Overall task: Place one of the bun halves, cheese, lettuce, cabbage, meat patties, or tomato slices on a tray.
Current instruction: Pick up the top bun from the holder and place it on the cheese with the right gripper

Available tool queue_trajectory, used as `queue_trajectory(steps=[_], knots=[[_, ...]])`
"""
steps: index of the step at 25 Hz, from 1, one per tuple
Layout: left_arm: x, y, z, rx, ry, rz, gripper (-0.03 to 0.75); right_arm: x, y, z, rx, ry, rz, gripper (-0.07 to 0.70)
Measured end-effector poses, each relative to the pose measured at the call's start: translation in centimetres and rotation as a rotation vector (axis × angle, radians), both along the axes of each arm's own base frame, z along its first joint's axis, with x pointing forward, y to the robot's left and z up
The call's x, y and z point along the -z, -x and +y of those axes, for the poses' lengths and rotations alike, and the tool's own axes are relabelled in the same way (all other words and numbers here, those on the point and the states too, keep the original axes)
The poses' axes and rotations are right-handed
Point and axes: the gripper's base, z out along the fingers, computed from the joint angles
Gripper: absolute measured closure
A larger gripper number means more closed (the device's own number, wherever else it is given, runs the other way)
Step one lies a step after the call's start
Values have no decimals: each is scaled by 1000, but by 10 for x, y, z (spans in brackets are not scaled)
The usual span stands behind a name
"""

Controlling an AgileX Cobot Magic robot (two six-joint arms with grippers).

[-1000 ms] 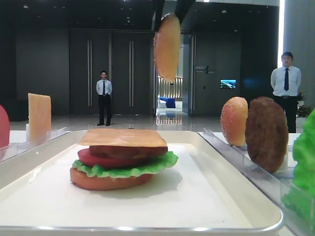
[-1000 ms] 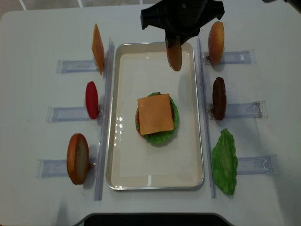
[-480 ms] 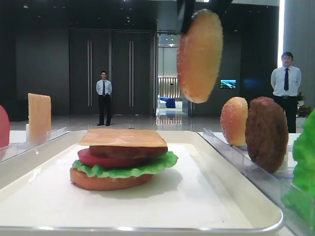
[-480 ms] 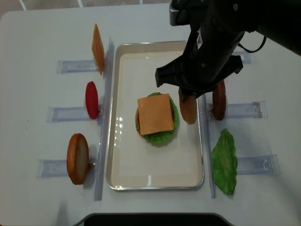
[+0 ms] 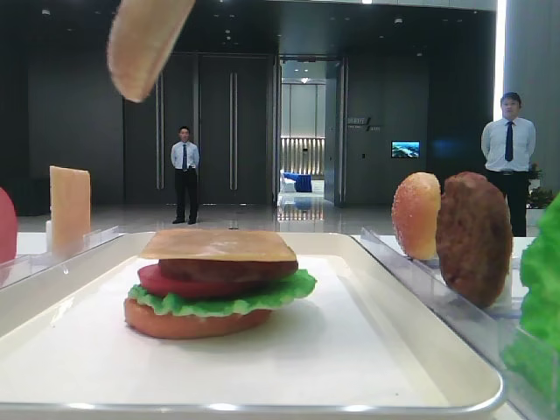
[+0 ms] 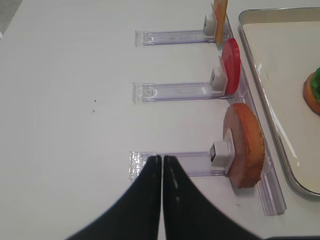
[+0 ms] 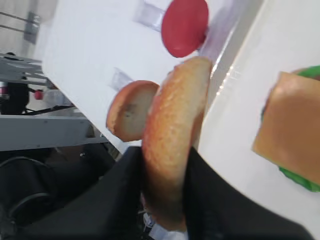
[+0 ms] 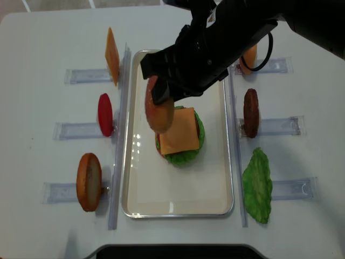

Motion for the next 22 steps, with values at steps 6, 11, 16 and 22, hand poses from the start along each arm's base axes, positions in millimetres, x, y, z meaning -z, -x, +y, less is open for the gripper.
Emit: queue_trajectory(steps=[6,11,16,22], knots=[[0,0,0,0,-1,0,716,21,-6,-3,-19,-45,20,450],[0,0,0,0,-1,0,716,47,-15,-16,14,-9,23,450],[0,0,0,0,-1,0,716,57,-22,-15,39,-15,0,450],[0,0,0,0,-1,0,716,78,-29,-7,25,-18,34,450]])
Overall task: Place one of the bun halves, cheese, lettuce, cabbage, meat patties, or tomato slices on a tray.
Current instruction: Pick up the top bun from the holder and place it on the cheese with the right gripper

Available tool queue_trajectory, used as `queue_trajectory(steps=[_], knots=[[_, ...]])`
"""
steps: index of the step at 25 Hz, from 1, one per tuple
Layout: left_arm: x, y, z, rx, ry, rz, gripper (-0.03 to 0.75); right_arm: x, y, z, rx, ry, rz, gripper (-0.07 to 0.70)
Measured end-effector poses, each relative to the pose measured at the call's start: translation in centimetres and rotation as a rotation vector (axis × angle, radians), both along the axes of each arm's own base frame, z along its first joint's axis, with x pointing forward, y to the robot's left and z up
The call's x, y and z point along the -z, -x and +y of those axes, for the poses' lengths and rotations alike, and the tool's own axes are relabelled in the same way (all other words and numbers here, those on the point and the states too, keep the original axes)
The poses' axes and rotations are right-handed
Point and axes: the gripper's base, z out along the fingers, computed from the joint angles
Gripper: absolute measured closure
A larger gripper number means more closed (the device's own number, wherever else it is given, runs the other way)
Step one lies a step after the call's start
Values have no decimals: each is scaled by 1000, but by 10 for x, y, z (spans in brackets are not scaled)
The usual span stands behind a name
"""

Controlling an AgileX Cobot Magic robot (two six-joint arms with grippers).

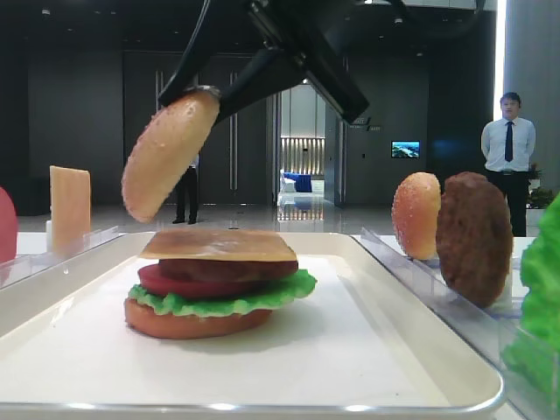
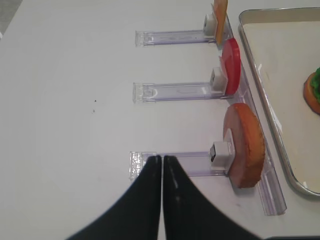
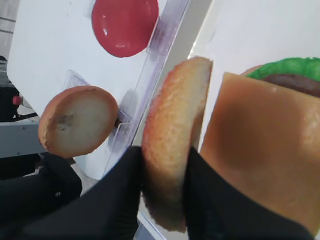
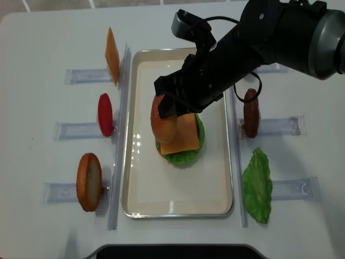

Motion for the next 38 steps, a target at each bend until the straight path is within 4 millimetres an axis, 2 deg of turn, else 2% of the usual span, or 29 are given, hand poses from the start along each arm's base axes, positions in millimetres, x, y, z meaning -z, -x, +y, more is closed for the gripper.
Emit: queue_trajectory(steps=[5,38], knots=[[0,0,0,0,0,0,716,6,-2,2,-8,4,4,450],[0,0,0,0,0,0,716,7,-5,-4,-14,18,2,442]])
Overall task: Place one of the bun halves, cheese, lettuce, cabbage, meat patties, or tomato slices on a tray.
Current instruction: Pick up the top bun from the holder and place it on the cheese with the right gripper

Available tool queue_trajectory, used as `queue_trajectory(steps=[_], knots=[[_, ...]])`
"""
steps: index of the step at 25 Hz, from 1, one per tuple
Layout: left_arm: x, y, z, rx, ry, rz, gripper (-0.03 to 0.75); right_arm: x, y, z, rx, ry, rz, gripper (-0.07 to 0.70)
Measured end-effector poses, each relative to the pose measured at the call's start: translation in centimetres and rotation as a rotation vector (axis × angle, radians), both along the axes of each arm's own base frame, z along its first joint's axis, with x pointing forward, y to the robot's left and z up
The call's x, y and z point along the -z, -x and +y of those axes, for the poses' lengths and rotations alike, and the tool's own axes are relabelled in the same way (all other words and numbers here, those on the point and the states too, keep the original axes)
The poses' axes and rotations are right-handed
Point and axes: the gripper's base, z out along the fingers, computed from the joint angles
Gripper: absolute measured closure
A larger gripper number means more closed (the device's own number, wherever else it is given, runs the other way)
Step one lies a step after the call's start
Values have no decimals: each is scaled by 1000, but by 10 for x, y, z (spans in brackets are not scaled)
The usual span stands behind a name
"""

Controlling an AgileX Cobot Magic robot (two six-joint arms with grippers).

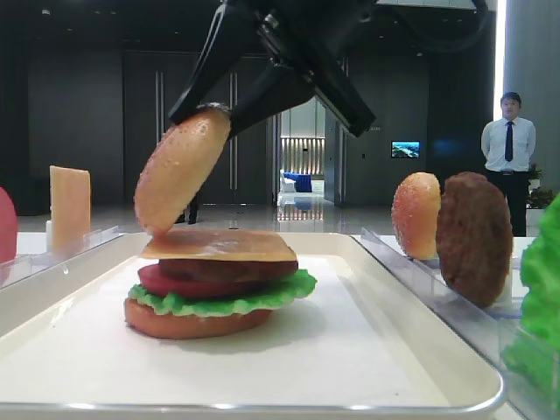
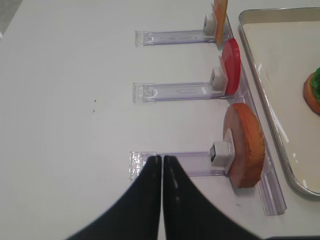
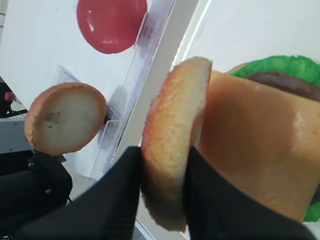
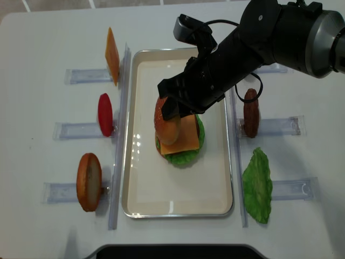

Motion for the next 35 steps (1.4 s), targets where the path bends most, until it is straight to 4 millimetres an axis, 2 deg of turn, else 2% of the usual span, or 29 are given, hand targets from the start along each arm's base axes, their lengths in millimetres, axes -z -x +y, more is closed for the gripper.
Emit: queue_trajectory(steps=[7,17,20,27,35], knots=[[0,0,0,0,0,0,716,0,0,0,-5,5,-1,360],[0,0,0,0,0,0,716,2,0,-2,-26,39,-25,300],[0,0,0,0,0,0,716,5,0,-5,-34,73,-36,279],[0,0,0,0,0,0,716,11,-2,-14,-40,197,-64,174],[0,0,0,0,0,0,716,13,-7,-19,-28,224,-87,155]])
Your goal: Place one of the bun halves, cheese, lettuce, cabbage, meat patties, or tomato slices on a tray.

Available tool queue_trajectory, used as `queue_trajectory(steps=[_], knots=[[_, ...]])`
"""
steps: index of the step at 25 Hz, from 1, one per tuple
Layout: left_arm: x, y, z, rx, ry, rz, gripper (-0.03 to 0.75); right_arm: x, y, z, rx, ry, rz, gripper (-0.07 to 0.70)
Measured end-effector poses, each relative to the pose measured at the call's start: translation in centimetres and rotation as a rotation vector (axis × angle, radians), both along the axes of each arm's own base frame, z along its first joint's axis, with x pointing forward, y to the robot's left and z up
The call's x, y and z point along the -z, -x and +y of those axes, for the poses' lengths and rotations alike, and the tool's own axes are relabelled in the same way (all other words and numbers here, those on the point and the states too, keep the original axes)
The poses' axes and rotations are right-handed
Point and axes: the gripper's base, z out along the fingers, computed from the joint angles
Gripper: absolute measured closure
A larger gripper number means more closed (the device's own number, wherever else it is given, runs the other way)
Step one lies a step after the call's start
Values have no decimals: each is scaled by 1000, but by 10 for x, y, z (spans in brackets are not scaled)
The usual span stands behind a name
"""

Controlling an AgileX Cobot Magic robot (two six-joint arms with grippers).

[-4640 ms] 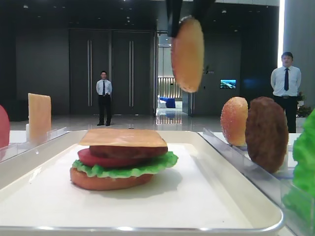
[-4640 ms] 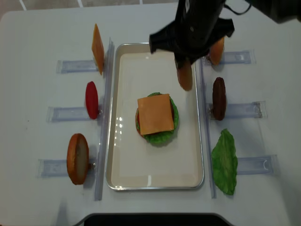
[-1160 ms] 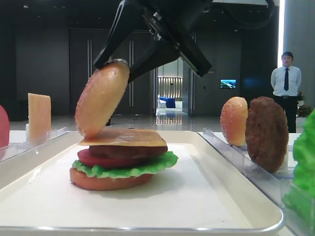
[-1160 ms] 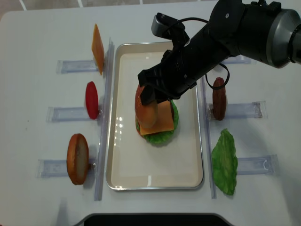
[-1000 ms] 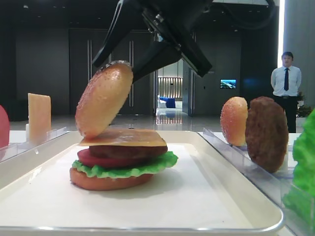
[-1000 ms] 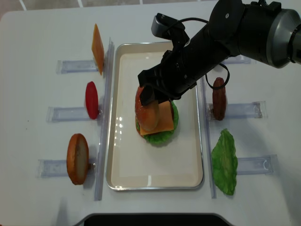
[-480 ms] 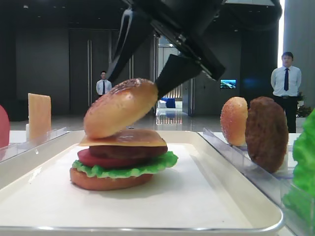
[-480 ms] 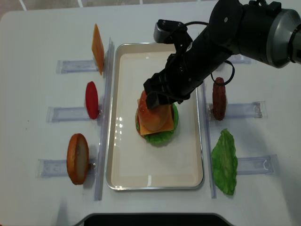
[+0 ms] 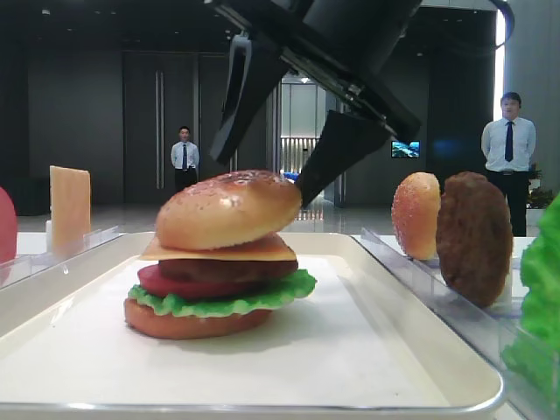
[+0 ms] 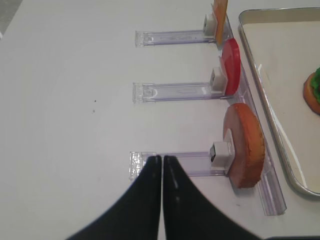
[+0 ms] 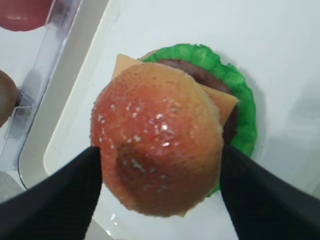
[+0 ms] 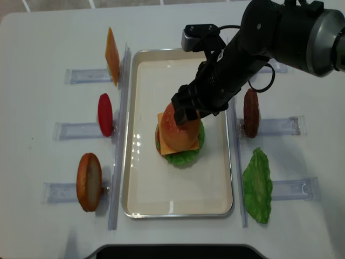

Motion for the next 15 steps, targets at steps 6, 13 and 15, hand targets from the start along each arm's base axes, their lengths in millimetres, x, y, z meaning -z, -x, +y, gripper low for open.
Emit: queue_trajectory(steps=[6,13,15], knots=[[0,0,0,0,0,0,716,1,-5,-7,23,19,-3,148],[0,0,0,0,0,0,716,-22,-4,-13,42,54,-33,145],[0,0,0,0,0,0,716,-47,-6,-20,55,79,-54,145]])
